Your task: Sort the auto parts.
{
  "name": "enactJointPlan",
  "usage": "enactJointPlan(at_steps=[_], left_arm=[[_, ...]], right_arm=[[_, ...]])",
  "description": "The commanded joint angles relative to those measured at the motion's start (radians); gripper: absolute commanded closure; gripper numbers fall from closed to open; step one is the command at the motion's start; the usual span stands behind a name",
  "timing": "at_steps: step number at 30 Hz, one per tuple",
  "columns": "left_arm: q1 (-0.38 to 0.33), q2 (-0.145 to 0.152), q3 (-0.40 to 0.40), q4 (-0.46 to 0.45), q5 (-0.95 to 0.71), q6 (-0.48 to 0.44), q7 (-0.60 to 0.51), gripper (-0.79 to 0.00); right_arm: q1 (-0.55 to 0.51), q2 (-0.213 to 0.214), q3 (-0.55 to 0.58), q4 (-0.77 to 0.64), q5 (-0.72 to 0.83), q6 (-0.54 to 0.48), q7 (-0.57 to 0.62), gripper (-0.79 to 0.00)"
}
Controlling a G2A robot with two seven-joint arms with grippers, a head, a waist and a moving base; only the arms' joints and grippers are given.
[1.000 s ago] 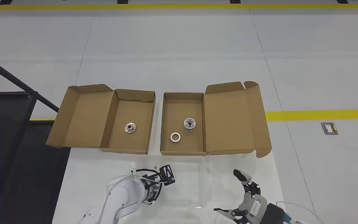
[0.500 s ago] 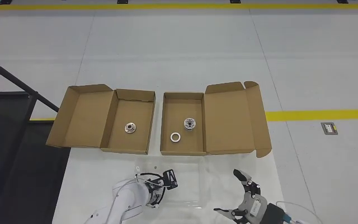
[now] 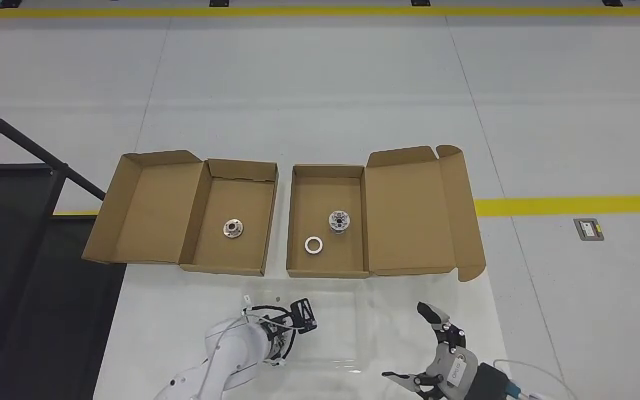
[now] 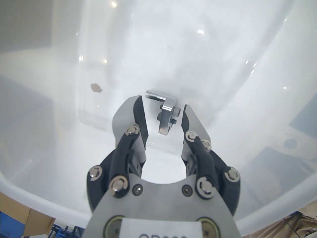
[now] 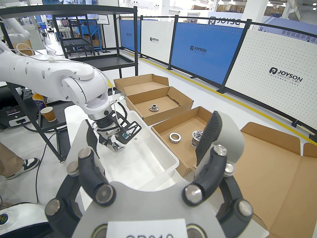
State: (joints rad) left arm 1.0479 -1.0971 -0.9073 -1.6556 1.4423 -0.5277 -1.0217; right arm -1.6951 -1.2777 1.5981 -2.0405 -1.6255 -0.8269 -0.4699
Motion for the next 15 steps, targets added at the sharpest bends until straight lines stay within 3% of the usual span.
enactJointPlan(at_steps=[1, 3, 4, 5, 10, 15], left_arm=[[-0.004, -0.002, 0.001, 0.007, -0.001, 0.0, 0.0, -0.299], [-0.007, -0.004, 0.003, 0.01, -0.005, -0.002, -0.002, -0.225], [-0.009, -0.004, 0.003, 0.01, -0.006, -0.003, -0.004, -0.043], [-0.01, -0.005, 0.002, 0.01, -0.011, -0.005, -0.004, 0.0], [-0.009, -0.004, -0.02, -0.029, -0.064, -0.026, -0.02, 0.0], [0.013, 0.011, -0.118, -0.169, -0.216, -0.077, -0.032, 0.0]], right_arm=[[0.0, 0.0, 0.0, 0.0, 0.0, 0.0, 0.0, -0.785], [0.0, 0.0, 0.0, 0.0, 0.0, 0.0, 0.0, -0.785], [0.0, 0.0, 0.0, 0.0, 0.0, 0.0, 0.0, -0.785], [0.0, 0.0, 0.0, 0.0, 0.0, 0.0, 0.0, -0.785], [0.0, 0.0, 0.0, 0.0, 0.0, 0.0, 0.0, -0.785], [0.0, 0.0, 0.0, 0.0, 0.0, 0.0, 0.0, -0.785]])
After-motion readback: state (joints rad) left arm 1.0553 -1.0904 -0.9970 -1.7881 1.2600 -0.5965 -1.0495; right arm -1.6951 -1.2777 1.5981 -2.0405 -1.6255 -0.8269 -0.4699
